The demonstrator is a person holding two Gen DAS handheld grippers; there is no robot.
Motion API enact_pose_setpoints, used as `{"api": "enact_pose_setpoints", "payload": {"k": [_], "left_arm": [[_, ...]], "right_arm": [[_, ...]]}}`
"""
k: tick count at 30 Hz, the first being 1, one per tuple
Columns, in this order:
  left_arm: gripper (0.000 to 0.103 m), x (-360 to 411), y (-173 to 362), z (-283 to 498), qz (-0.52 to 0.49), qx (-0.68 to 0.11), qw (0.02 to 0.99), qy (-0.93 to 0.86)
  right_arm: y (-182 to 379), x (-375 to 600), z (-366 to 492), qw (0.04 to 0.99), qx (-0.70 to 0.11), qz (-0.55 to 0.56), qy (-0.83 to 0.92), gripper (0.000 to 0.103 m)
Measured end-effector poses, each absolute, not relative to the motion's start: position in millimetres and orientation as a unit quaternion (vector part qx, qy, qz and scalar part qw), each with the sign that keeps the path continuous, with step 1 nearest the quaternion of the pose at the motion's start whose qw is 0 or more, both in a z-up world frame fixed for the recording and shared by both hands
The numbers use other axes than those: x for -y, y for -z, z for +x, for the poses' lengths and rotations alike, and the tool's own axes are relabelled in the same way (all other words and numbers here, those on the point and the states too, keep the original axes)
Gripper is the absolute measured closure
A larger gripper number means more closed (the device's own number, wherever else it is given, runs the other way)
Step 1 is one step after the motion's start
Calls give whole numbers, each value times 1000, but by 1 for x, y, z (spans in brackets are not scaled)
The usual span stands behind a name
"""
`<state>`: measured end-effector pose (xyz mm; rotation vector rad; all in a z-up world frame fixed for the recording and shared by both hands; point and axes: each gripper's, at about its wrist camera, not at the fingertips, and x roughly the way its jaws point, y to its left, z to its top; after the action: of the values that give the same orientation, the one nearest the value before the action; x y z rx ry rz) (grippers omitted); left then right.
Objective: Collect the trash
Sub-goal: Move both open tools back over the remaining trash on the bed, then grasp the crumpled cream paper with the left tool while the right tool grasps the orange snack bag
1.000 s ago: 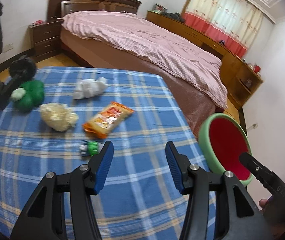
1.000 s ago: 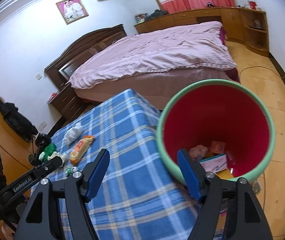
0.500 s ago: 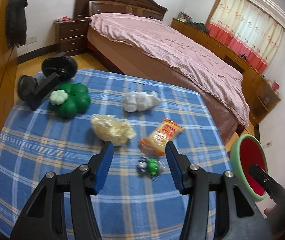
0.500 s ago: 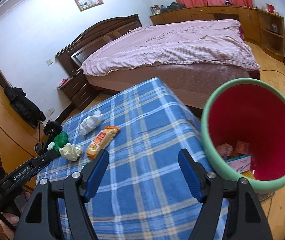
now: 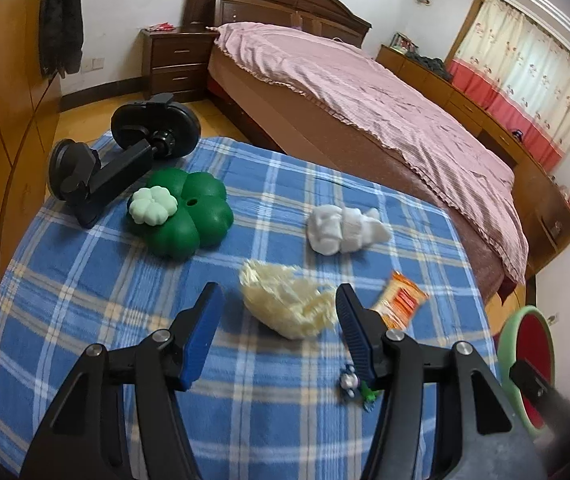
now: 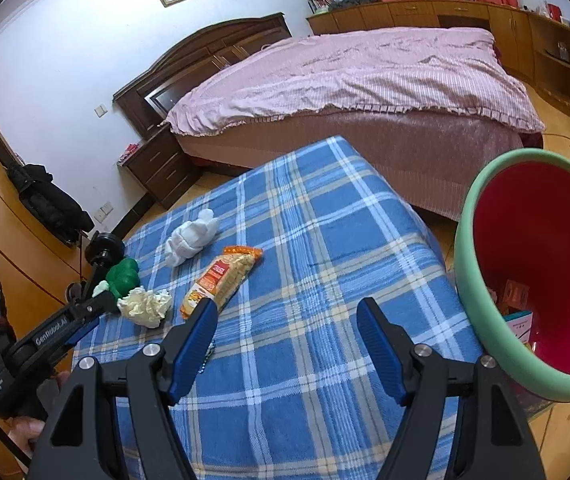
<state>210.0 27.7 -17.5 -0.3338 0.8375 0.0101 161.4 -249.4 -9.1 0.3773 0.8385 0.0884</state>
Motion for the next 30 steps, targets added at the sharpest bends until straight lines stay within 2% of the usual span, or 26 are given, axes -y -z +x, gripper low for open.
{"api": "enact_pose_setpoints", "payload": {"k": [22,23,25,28,30], "left_arm": [[44,-17,66,234,-171,-441,881,6],[46,-16,66,234,-170,-437,883,9],[64,-13,65,233,-165,-430,887,22],[73,-12,64,231,-157,-427,890,28],[74,-16,63,228,-159,-425,890,33]], "right_arm": [[36,226,197,885,-430,169,-48,29],[37,224,198,885,-431,167,-48,29],[38,220,200,885,-433,163,-50,29],[41,213,204,885,-436,156,-52,29],[42,208,207,884,-439,153,-54,29]]}}
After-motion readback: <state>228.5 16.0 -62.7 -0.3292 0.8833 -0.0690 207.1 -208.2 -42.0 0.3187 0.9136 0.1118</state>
